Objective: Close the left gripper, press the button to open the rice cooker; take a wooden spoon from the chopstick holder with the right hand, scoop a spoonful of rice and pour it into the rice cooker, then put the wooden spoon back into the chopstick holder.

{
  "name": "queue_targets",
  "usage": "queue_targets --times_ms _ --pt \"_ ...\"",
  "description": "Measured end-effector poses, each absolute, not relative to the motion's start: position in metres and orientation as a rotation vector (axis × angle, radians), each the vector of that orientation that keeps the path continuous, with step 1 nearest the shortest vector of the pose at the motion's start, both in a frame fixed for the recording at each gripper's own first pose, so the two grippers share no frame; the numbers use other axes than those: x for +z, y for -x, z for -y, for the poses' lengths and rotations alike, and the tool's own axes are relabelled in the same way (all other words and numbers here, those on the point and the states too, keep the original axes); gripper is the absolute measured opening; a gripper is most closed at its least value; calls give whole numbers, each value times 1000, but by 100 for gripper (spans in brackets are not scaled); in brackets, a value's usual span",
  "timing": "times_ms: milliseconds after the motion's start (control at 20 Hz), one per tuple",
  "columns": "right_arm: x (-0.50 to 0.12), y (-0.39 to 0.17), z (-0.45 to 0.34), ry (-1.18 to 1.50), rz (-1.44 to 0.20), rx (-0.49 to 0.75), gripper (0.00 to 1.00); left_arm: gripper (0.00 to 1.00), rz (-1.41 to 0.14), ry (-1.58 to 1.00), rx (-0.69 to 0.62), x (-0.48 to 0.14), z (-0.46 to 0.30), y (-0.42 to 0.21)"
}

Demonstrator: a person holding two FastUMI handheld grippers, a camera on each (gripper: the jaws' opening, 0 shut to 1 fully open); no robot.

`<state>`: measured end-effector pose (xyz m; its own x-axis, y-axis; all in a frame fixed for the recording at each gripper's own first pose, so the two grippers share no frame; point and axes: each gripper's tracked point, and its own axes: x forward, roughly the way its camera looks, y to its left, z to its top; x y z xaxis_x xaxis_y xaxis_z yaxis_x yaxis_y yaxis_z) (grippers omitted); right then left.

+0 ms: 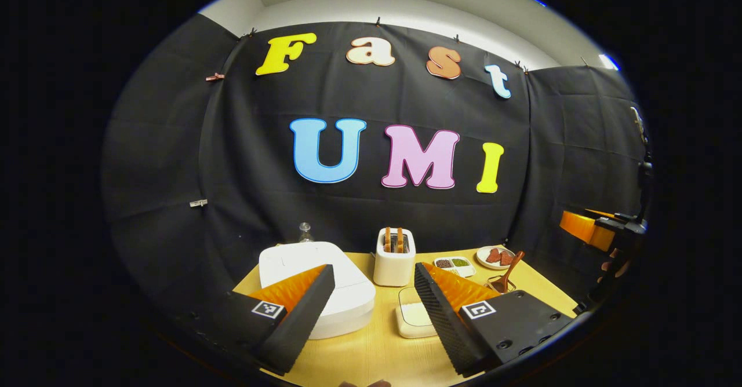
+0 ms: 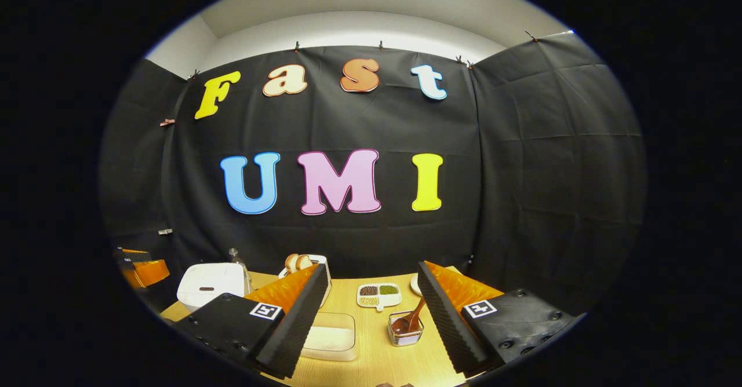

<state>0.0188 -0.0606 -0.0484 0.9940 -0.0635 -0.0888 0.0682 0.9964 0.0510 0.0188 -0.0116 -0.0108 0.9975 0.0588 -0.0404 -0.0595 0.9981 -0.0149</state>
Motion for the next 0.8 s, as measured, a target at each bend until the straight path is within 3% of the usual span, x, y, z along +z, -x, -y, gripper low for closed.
queue_targets --times_ms 550,650,750,800 --pt "-51 14 36 -49 -112 -105 98 93 -71 70 83 -14 -64 -5" --pt "-48 14 39 -38 -103 -108 98 86 -85 77 81 -12 -72 -11" --pt "-49 10 40 -41 -101 -106 98 72 -102 69 81 -11 -78 -20" --pt "-51 6 41 -43 -104 -102 98 59 -111 63 81 -11 -80 -26"
